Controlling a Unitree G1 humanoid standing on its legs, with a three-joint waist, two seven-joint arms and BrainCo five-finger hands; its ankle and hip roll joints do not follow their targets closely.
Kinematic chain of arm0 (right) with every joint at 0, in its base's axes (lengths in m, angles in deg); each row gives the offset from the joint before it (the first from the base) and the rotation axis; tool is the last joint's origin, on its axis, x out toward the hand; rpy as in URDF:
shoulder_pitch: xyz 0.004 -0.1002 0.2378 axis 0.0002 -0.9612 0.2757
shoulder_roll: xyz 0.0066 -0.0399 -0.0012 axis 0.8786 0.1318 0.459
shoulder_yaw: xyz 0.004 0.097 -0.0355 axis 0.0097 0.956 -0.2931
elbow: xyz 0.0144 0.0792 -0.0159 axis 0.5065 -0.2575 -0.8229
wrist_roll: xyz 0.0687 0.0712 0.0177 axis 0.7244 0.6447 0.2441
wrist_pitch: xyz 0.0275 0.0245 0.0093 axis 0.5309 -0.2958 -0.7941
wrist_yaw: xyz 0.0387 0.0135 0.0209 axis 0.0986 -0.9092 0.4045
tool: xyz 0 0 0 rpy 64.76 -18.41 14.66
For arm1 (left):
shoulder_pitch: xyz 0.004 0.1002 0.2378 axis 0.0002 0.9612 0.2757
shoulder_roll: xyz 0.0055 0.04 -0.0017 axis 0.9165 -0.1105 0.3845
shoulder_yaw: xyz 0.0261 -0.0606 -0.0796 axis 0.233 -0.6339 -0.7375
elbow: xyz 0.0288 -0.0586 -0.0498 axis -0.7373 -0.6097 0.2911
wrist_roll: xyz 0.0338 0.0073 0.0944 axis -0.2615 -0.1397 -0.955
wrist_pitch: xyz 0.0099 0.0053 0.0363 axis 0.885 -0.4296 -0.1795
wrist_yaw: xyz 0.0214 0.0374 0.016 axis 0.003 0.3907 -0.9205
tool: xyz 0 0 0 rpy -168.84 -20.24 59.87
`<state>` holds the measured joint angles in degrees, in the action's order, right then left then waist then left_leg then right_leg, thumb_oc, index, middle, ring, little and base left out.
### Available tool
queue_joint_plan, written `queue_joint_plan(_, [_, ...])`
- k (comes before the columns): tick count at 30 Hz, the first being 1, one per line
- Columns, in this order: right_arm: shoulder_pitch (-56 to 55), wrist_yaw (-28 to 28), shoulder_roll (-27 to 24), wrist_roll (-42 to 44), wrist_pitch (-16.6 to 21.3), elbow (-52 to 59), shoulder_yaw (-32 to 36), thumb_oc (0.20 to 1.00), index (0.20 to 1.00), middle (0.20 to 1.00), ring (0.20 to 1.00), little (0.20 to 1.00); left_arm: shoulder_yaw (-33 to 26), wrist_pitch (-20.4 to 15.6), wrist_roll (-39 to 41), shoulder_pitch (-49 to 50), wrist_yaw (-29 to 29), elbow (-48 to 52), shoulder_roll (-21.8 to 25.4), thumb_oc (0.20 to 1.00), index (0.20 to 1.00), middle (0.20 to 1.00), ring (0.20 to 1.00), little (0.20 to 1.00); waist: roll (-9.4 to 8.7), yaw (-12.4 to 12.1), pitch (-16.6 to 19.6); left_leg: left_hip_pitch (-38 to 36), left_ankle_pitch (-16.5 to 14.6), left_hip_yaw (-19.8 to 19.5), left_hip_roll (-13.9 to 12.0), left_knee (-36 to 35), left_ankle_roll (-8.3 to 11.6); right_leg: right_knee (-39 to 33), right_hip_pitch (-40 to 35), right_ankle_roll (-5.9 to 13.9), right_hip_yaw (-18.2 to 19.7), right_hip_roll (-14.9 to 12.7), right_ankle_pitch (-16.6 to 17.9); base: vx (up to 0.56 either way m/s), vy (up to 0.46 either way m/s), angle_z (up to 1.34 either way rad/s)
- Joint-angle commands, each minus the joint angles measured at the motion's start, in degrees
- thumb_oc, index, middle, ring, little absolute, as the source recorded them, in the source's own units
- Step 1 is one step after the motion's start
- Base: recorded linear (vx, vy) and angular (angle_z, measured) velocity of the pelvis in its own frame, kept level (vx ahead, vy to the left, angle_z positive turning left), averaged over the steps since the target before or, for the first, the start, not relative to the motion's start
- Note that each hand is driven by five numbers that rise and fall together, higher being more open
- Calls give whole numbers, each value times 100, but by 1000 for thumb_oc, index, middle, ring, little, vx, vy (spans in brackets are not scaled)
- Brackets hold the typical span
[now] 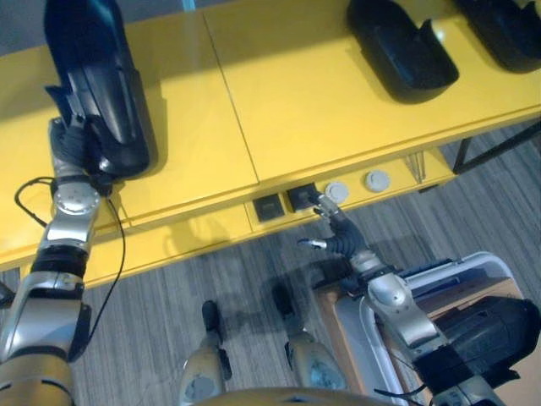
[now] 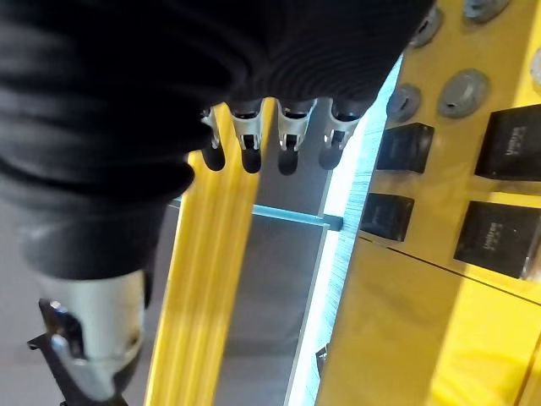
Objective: Move parts from the plastic box to the shelf.
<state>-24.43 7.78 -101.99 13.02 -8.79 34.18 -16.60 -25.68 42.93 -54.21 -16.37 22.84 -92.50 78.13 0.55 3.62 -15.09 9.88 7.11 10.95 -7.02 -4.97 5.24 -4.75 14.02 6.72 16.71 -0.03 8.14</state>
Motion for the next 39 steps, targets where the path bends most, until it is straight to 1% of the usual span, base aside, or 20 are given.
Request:
queue_joint_plan(1, [3, -94, -26, 202, 260, 123, 140, 1000, 1000, 1000, 1000, 1000, 163, 179, -178, 48, 262, -571, 109, 200, 200, 200, 200, 200, -140, -134, 132, -511, -636, 177, -158, 119, 237, 686, -370, 386, -202, -74, -1346, 0, 0, 0])
queue_joint_plan(4, [33, -135, -25, 170, 266, 85, 118, 1000, 1000, 1000, 1000, 1000, 144, 217, -178, 15, 334, -651, 95, 200, 200, 200, 200, 200, -138, -144, 107, -500, -639, 183, -161, 128, 239, 686, -352, 382, -217, -73, -1337, 0, 0, 0])
queue_joint_plan(6, [70, -199, -4, 151, 270, 51, 94, 1000, 1000, 1000, 1000, 1000, 23, 243, -154, 25, 528, -740, 71, 200, 200, 200, 200, 200, -146, -169, 81, -496, -646, 180, -166, 133, 231, 695, -330, 374, -216, -63, -1337, 0, 0, 0])
queue_joint_plan(10, [79, -244, -7, 143, 271, 43, 97, 1000, 1000, 1000, 1000, 1000, -106, 294, -148, 99, 643, -806, 112, 200, 200, 200, 200, 200, -148, -187, 82, -496, -652, 179, -167, 138, 232, 694, -319, 377, -223, -57, -1337, 0, 0, 0])
queue_joint_plan(12, [38, -258, -11, 137, 274, 32, 119, 1000, 1000, 1000, 1000, 1000, -147, 333, -190, 171, 608, -835, 161, 200, 200, 200, 200, 200, -150, -193, 85, -496, -658, 189, -169, 150, 227, 705, -311, 369, -212, -43, -1344, 0, 0, 0])
queue_joint_plan(13, [24, -256, -16, 138, 271, 17, 125, 1000, 1000, 1000, 1000, 1000, -142, 352, -202, 182, 583, -857, 172, 253, 253, 253, 253, 253, -150, -196, 86, -498, -658, 196, -176, 151, 227, 709, -310, 364, -208, -39, -1346, 0, 0, 0])
queue_joint_plan(14, [15, -248, -19, 145, 270, 8, 129, 1000, 1000, 1000, 1000, 1000, -135, 350, -200, 174, 567, -878, 186, 467, 467, 467, 467, 467, -150, -196, 83, -500, -659, 200, -177, 154, 227, 713, -314, 361, -209, -32, -1350, 0, 0, 0])
queue_joint_plan(15, [14, -236, -22, 150, 263, -1, 123, 1000, 1000, 1000, 1000, 1000, -110, 355, -205, 168, 523, -907, 202, 868, 868, 868, 868, 868, -149, -196, 84, -503, -660, 202, -180, 158, 226, 716, -318, 357, -210, -29, -1354, 0, 0, 0])
queue_joint_plan(16, [14, -236, -22, 150, 263, -1, 124, 1000, 1000, 1000, 1000, 1000, -109, 354, -205, 167, 523, -908, 202, 868, 868, 868, 868, 868, -150, -197, 84, -503, -660, 203, -180, 158, 226, 716, -318, 357, -209, -29, -1354, 0, 0, 0])
queue_joint_plan(17, [-6, -202, -29, 158, 274, -12, 121, 1000, 1000, 1000, 1000, 1000, -54, 355, -236, 176, 406, -933, 251, 1000, 1000, 1000, 1000, 1000, -151, -196, 80, -509, -666, 211, -190, 171, 224, 733, -332, 352, -213, -18, -1359, 0, 0, 0])
queue_joint_plan(27, [-69, -220, -42, 150, 268, -34, 191, 1000, 1000, 1000, 1000, 1000, -11, 389, -207, 162, 327, -918, 168, 1000, 1000, 1000, 1000, 1000, -130, -183, 117, -559, -697, 241, -192, 200, 219, 767, -366, 350, -202, 9, -1391, 0, 1, -1])
queue_joint_plan(33, [-236, -202, -49, 115, 244, 26, 376, 1000, 1000, 1000, 1000, 1000, 14, 422, -267, 227, 258, -585, 138, 1000, 1000, 1000, 1000, 1000, -85, -157, 278, -648, -744, 238, -189, 250, 214, 801, -467, 348, -191, -3, -1426, 5, 0, -3])
queue_joint_plan(39, [-191, -96, -170, 100, 245, 243, 523, 1000, 1000, 1000, 1000, 1000, -94, 285, -230, 385, 299, 220, 99, 1000, 1000, 1000, 1000, 1000, -39, -218, 509, -805, -822, 163, -137, 318, 192, 857, -700, 359, -271, -79, -1487, 7, -3, 1])
